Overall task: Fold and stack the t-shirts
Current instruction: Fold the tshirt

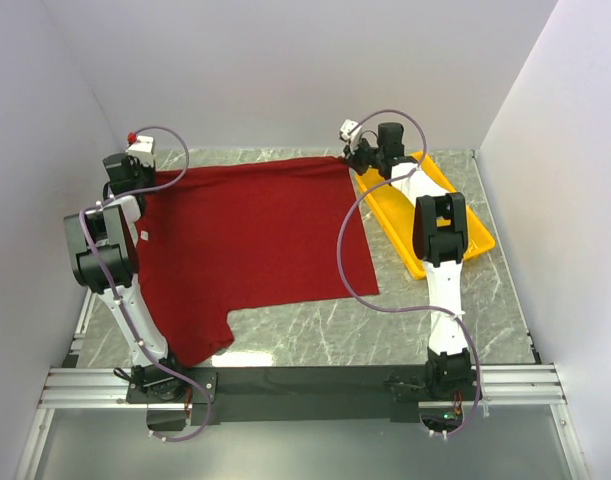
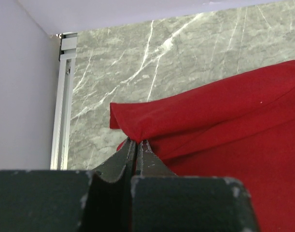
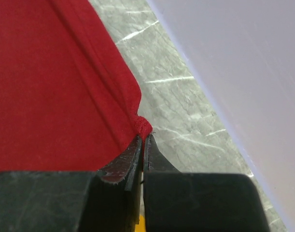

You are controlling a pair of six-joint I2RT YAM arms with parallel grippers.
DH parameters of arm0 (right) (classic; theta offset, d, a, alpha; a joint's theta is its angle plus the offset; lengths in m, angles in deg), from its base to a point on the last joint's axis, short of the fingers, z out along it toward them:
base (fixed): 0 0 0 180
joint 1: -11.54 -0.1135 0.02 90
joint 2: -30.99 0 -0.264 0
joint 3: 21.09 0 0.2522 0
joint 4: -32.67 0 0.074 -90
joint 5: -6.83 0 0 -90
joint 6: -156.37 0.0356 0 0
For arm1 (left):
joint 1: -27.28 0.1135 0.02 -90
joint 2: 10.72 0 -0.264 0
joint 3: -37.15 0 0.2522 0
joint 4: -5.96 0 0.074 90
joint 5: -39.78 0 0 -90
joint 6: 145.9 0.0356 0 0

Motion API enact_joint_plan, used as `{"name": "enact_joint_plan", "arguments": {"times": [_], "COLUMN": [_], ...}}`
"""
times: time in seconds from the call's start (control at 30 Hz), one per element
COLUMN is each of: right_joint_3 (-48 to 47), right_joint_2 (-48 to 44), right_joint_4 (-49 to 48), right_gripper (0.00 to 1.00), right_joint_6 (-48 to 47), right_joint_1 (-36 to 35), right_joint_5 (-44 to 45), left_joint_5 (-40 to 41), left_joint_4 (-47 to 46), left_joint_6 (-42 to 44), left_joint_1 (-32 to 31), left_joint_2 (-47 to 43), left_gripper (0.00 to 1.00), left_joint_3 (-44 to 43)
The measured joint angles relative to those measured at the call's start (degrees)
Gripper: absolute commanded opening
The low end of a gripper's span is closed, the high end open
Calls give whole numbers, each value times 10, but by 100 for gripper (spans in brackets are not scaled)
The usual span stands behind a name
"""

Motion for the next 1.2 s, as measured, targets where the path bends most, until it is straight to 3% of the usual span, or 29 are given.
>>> {"name": "enact_joint_plan", "arguments": {"times": [1.2], "right_joint_3": [40], "right_joint_2": [-13], "right_joint_4": [-7], "right_gripper": [0], "right_joint_6": [-49], "right_joint_1": [7], "right_joint_5": [22], "left_joint_5": [67], "left_joint_4": [-13], "left_joint_6": [15], "left_joint_1": [6], "left_joint_2": [-31], "left_gripper": [1], "left_joint_3": [57]}}
